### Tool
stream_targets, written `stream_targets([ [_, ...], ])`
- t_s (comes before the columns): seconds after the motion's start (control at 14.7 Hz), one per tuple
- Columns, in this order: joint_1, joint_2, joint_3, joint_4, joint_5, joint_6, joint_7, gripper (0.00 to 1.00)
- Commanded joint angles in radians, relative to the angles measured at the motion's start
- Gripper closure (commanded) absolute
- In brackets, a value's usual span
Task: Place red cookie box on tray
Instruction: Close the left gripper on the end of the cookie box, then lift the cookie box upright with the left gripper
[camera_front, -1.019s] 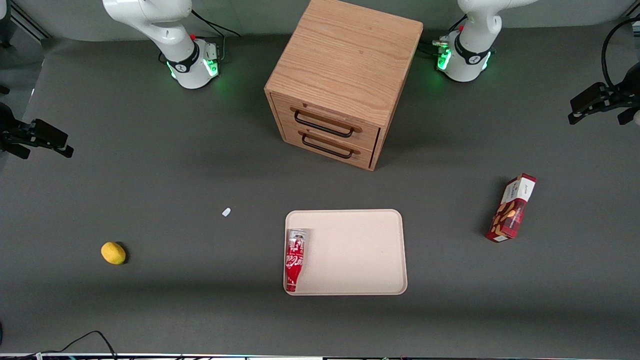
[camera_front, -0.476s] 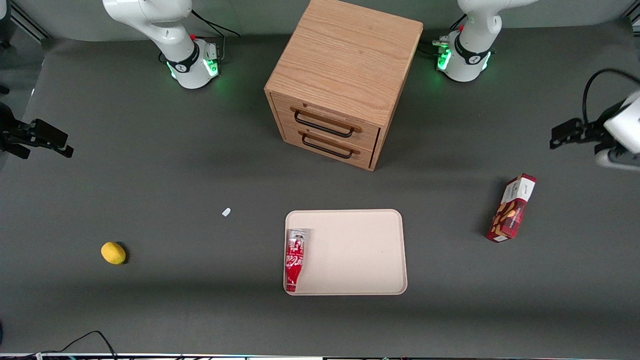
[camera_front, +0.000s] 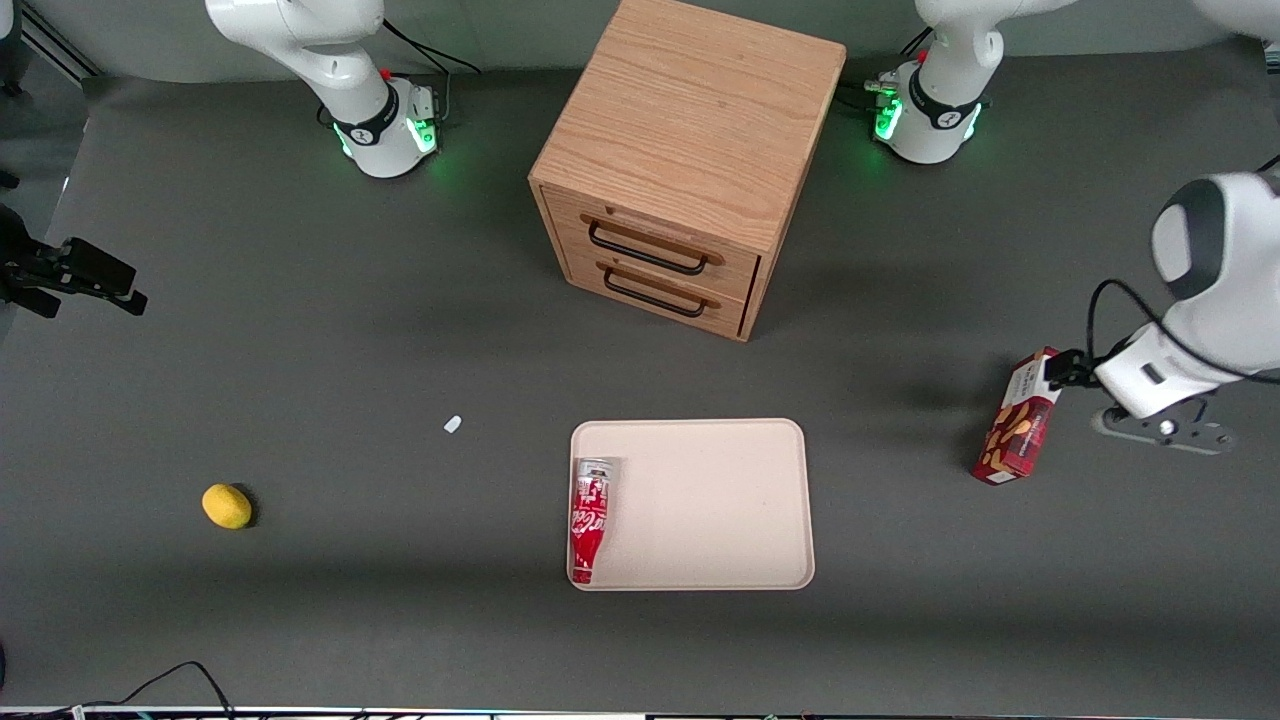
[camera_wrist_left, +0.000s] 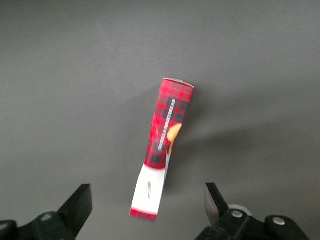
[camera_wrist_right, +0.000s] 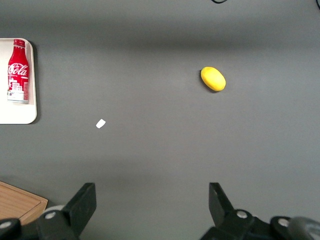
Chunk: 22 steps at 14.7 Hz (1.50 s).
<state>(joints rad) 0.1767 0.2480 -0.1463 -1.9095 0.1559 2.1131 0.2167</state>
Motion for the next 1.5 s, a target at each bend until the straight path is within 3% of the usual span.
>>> stream_targets([
  [0.0, -0.003, 0.028, 0.004, -0.068, 0.034, 0.109, 0.062, 0.00],
  [0.68, -0.003, 0.143, 0.044, -0.163, 0.031, 0.347, 0.107, 0.00],
  [0.75, -0.003, 0.149, 0.044, -0.163, 0.027, 0.349, 0.107, 0.06],
  [0.82, -0.005, 0.154, 0.044, -0.163, 0.025, 0.350, 0.107, 0.18],
  [0.88, -0.006, 0.155, 0.044, -0.163, 0.025, 0.360, 0.107, 0.37],
  [1.02, -0.011, 0.160, 0.044, -0.161, 0.024, 0.363, 0.107, 0.91],
  [1.09, -0.014, 0.160, 0.044, -0.160, 0.024, 0.360, 0.107, 1.00],
  [1.43, -0.020, 0.159, 0.044, -0.149, 0.024, 0.340, 0.107, 1.00],
])
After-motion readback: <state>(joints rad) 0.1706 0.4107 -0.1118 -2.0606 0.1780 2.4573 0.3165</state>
